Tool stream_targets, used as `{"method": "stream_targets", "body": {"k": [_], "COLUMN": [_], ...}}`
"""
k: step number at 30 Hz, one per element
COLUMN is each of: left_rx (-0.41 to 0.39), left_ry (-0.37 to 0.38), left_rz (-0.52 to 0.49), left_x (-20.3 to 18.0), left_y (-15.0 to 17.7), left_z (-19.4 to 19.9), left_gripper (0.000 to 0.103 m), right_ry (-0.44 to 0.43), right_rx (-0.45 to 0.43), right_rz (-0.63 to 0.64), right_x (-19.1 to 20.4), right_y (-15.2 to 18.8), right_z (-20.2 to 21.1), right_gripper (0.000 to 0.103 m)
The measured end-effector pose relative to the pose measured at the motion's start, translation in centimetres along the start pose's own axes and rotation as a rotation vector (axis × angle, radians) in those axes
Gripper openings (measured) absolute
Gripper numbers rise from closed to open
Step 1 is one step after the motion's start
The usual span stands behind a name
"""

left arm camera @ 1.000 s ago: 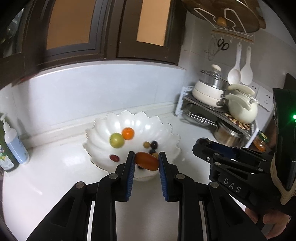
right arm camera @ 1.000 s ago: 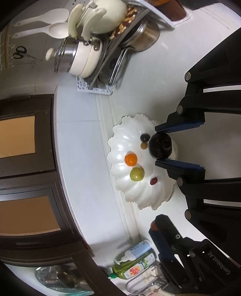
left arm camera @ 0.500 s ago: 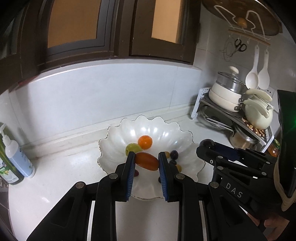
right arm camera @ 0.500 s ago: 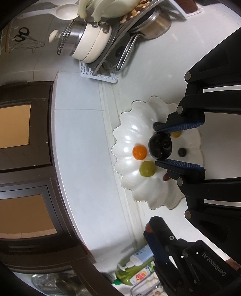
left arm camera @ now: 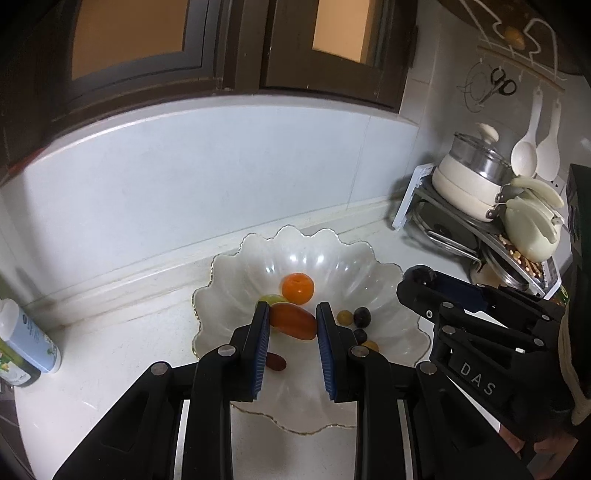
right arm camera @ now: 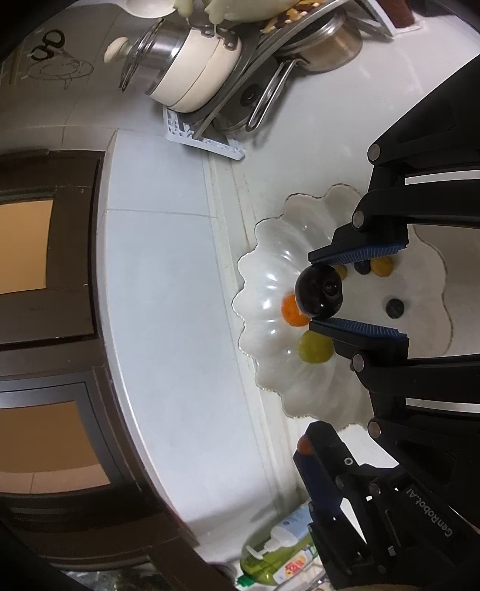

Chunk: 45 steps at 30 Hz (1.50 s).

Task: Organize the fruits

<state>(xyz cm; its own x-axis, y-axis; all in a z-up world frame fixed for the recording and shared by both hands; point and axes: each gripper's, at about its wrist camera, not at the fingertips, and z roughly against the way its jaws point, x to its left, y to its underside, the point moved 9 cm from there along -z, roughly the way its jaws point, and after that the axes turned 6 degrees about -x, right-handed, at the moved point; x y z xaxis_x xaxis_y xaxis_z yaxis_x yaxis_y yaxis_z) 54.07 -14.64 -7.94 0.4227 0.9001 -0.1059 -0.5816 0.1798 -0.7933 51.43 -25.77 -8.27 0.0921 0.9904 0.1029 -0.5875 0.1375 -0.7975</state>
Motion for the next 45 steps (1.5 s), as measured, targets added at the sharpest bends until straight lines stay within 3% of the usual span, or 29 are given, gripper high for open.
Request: {"method": "stream_targets", "body": {"k": [19,30,31,33,37,41,45], "left_rx": [0.217,0.298,0.300,0.302,0.290,0.261,0.230], "left_ry": [-0.002,-0.020,-0.023,-0.035,-0.057,-0.090,-0.124], "left_rz": [0.027,-0.006,-0.006,-0.006,-0.018,-0.038,-0.046], "left_x": [1.2,1.2,1.3,1.5,1.8,2.3,2.8], "left_y": [2.5,4.0,4.0,4.1,4.0,3.6,3.3], "left_z": [-6.8,-9.3,-9.4,-9.5,-9.3,-8.4,-7.1], "left_gripper": [0.026,0.028,0.029,0.043,0.048,0.061,0.069], "right_ry": [0.004,0.010,0.013,0.023,0.016,0.051,0.056], "right_rx": [0.225,0.320,0.328,0.330,0.340,0.316,0.291], "right_rz": [-0.008,-0.004,0.001,0.009,0.004,0.029,0.011], "right_x": [-0.9,-1.1,-1.1,-1.2,-1.3,-1.5,-1.5], "right_y": [2.9,4.6,4.7,4.9,5.2,5.0,4.8], "right_z": [-6.6,-9.0,-9.1,-9.2,-9.3,-8.9,-7.9], "right_gripper": [0.031,0.031,0.031,0.031,0.032,0.047,0.047]}}
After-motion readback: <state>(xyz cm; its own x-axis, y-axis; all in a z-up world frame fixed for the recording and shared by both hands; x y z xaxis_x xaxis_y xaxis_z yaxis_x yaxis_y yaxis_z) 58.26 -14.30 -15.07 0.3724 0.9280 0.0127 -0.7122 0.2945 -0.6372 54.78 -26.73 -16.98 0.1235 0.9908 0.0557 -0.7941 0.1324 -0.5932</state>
